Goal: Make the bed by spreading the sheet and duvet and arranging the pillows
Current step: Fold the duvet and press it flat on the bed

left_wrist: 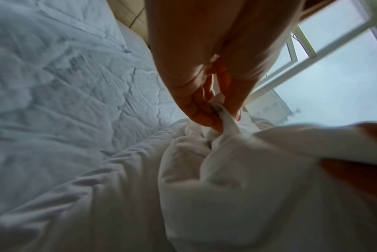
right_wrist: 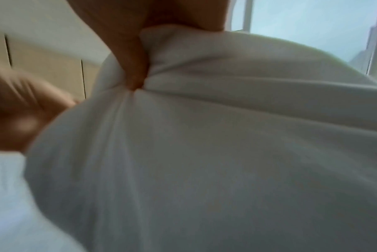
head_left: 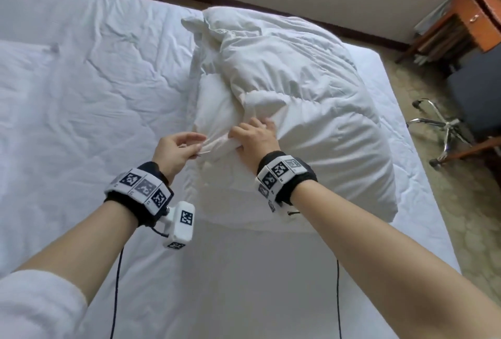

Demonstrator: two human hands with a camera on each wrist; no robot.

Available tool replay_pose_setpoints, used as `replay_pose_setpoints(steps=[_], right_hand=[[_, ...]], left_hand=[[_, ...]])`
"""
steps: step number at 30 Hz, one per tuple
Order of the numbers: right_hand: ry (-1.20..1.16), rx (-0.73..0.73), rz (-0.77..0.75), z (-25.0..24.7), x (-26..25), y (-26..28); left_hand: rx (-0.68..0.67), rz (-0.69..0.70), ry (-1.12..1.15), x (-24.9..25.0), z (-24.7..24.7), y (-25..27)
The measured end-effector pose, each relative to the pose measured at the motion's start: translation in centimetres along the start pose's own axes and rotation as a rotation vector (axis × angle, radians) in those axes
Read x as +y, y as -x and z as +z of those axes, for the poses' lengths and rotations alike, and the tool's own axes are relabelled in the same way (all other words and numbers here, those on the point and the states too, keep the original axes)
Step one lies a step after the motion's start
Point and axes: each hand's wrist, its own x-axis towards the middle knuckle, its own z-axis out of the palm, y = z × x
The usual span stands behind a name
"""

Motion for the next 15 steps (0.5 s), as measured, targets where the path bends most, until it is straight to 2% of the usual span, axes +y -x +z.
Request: replay_pose_setpoints(steps=[2, 3, 6, 7, 8, 9, 12, 13, 15], right_hand=[[-0.138, 0.264, -0.106, -2.0, -0.6, -0.1], [-0.187, 0.349, -0.147, -3.4, -1.2, -0.4], [-0.261, 0.538, -0.158, -6.8, -2.8, -1.7], [-0.279, 0.557, -0.154, -7.2, -3.2, -1.8], [-0.295, 0.512, -0.141, -6.9, -3.4, -1.7], [-0.284, 0.387, -0.105, -6.1, -3.5, -1.4], [-0.164, -0.128, 0.079, -1.3, -2.5, 0.0], [-0.213, -0.229, 0.101, -0.1, -1.8, 0.7], [-0.446, -0.281, 0.118, 0.9, -0.3, 2.4]], left_hand=[[0.017, 0.008, 0.086, 1.5, -0.3, -0.3], [0.008, 0.01, 0.137, 2.7, -0.1, -0.3], [-0.003, 0.001, 0.212, 6.3, 0.9, 0.5], [-0.031, -0.024, 0.235, 6.6, 0.9, 1.2], [-0.075, -0.057, 0.263, 6.4, 1.0, 2.1], [-0.124, -0.096, 0.263, 5.4, 0.8, 2.8], [-0.198, -0.114, 0.021, 0.3, -0.3, 4.8], [-0.218, -0.102, -0.091, -1.4, -0.6, 5.1], [-0.243, -0.099, -0.234, -3.4, -0.6, 5.0]])
